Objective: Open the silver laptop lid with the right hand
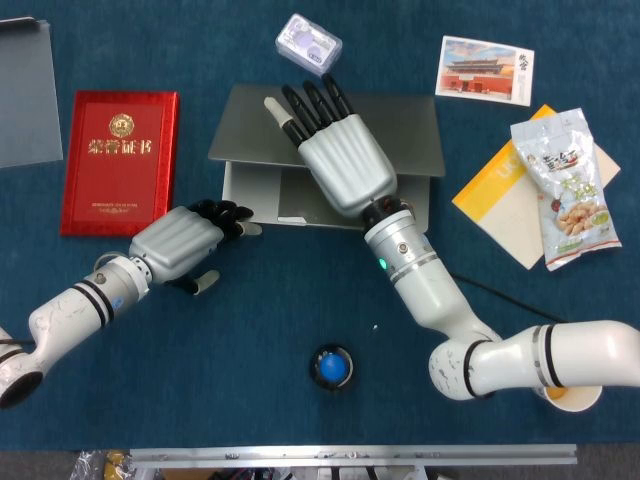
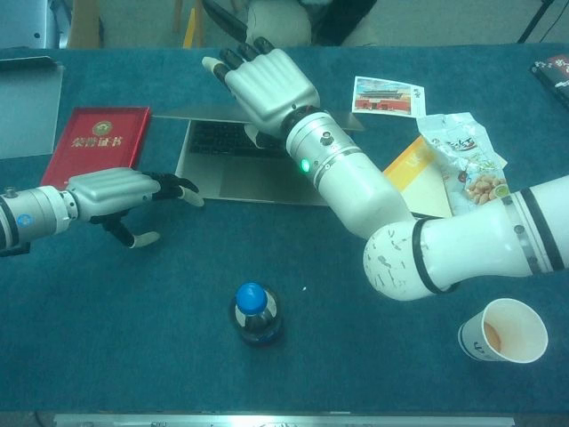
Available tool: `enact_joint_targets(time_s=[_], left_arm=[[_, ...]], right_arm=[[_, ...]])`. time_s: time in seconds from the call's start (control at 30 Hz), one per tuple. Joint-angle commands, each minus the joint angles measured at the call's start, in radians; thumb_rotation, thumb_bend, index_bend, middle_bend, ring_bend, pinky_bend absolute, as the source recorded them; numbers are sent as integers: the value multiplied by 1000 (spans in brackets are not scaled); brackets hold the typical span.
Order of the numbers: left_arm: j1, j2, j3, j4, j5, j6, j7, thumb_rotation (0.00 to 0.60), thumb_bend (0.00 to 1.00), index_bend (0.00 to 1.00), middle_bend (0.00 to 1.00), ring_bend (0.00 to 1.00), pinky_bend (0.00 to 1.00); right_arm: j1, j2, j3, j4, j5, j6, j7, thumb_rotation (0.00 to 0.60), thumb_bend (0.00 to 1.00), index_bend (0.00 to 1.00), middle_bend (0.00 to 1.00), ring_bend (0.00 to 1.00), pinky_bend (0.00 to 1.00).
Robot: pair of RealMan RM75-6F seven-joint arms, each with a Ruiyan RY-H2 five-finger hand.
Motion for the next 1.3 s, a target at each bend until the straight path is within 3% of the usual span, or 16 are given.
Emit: enact_joint_targets(time_s=[0.03, 0.73, 1.3], left_arm=[[-1, 0, 4, 0, -2, 0, 0, 599, 417, 125, 58, 28, 0], [-10, -1, 19, -3, -23, 6, 12, 597, 416, 125, 58, 28, 0], [-9, 9, 23, -22, -43, 10, 36, 597, 417, 125, 58, 28, 0]], right_arm=[[1, -1, 0, 5, 2, 0, 0, 600, 364, 0, 64, 0, 23], [3, 73, 61, 13, 20, 27, 17, 600, 365, 0, 64, 0, 23], [33, 122, 129, 149, 84, 8, 51, 600, 359, 0, 61, 0, 23]])
